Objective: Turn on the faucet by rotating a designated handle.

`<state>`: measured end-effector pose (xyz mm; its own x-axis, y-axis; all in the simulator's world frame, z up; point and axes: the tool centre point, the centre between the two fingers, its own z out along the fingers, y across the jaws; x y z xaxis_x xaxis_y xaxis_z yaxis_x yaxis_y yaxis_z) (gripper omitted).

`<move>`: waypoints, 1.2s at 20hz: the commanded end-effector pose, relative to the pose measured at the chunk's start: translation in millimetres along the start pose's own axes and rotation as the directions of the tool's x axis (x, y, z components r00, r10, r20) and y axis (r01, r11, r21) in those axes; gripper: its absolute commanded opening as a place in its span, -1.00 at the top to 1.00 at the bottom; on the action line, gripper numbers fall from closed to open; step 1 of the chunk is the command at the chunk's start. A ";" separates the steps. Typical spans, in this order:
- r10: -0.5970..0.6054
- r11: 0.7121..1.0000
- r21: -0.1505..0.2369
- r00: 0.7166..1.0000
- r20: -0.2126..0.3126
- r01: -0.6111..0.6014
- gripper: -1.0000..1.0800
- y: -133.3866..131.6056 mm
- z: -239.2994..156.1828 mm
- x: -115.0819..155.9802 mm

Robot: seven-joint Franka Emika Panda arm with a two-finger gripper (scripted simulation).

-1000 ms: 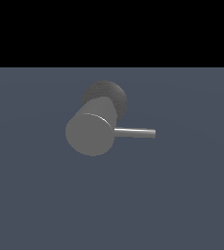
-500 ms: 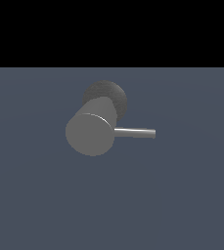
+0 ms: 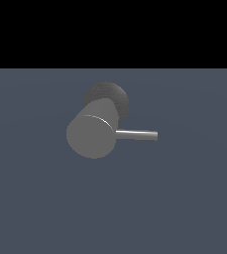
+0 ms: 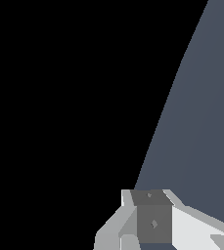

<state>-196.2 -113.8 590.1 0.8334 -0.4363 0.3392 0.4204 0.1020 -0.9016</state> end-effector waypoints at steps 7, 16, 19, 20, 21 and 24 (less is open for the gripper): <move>0.134 0.965 0.249 0.964 -0.229 -0.075 1.00 33.9 -57.7 40.0; 0.355 0.874 0.466 0.834 -0.423 -0.136 1.00 105.0 -118.5 67.7; 0.436 0.836 0.526 0.767 -0.471 -0.153 1.00 136.2 -136.8 71.7; 0.464 0.823 0.545 0.742 -0.485 -0.158 1.00 147.4 -142.6 72.4; 0.491 0.810 0.563 0.715 -0.498 -0.164 1.00 158.9 -148.1 72.6; 0.570 0.768 0.614 0.629 -0.529 -0.179 1.00 195.3 -163.5 70.9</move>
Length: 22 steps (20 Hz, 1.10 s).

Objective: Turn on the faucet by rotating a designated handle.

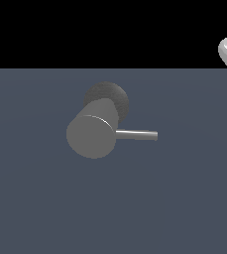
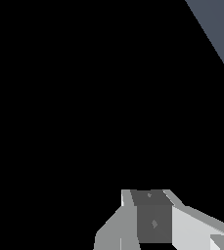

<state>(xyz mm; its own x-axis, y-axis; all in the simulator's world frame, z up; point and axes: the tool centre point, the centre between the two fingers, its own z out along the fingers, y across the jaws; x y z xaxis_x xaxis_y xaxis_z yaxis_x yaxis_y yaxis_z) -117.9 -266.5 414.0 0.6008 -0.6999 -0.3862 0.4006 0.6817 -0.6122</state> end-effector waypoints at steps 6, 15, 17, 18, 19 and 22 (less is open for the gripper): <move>0.156 0.987 0.075 0.952 -0.265 -0.141 1.00 62.0 -62.3 57.3; 0.309 0.950 0.137 0.795 -0.522 -0.279 1.00 148.4 -140.8 92.1; 0.329 0.943 0.145 0.761 -0.559 -0.301 1.00 163.4 -154.2 94.5; 0.337 0.939 0.149 0.745 -0.576 -0.310 1.00 170.1 -160.2 95.4; 0.344 0.936 0.152 0.730 -0.590 -0.318 1.00 176.3 -166.0 96.1; 0.363 0.926 0.161 0.691 -0.625 -0.341 1.00 192.4 -179.5 96.5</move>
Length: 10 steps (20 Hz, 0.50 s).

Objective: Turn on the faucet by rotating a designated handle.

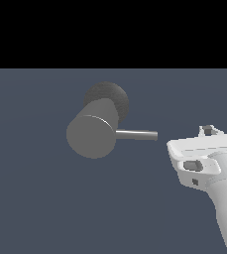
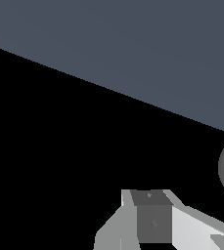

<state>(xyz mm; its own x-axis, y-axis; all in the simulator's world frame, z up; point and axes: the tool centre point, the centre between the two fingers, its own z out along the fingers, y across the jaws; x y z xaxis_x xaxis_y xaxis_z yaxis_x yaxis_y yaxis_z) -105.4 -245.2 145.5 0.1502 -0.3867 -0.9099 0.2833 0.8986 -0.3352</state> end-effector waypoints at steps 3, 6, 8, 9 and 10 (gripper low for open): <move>0.025 1.000 -0.009 0.998 -0.066 -0.025 1.00 14.2 -12.3 19.2; 0.034 0.999 -0.013 0.995 -0.094 -0.035 1.00 20.0 -18.1 27.4; 0.044 0.999 -0.016 0.994 -0.102 -0.046 1.00 24.9 -19.6 28.6; 0.052 0.998 -0.017 0.993 -0.102 -0.054 1.00 28.2 -19.7 27.7; 0.063 0.998 -0.019 0.993 -0.100 -0.065 1.00 32.4 -19.3 25.6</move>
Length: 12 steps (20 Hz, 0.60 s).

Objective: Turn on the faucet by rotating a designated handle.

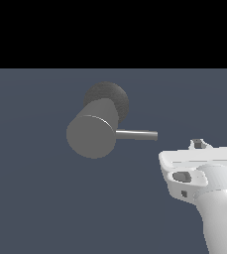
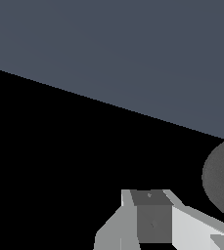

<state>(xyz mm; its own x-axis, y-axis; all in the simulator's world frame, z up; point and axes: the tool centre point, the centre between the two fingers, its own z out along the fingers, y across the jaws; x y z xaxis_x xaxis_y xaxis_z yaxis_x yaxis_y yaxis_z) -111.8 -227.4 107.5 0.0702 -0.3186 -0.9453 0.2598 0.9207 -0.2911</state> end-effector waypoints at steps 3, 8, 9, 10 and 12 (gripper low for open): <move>0.052 0.999 -0.015 0.999 0.011 -0.052 1.00 19.8 2.4 -10.1; 0.106 0.994 -0.042 0.994 0.006 -0.105 1.00 38.6 5.9 -16.8; 0.114 0.992 -0.051 0.993 0.002 -0.114 1.00 43.3 5.9 -17.2; 0.123 0.990 -0.062 0.992 -0.002 -0.123 1.00 49.0 5.6 -17.9; 0.140 0.987 -0.083 0.990 -0.009 -0.140 1.00 60.3 4.8 -19.8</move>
<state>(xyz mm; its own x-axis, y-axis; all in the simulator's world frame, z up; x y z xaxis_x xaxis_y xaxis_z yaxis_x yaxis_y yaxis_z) -94.5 -174.8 110.5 0.0995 -0.1986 -0.9750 0.1830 0.9668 -0.1783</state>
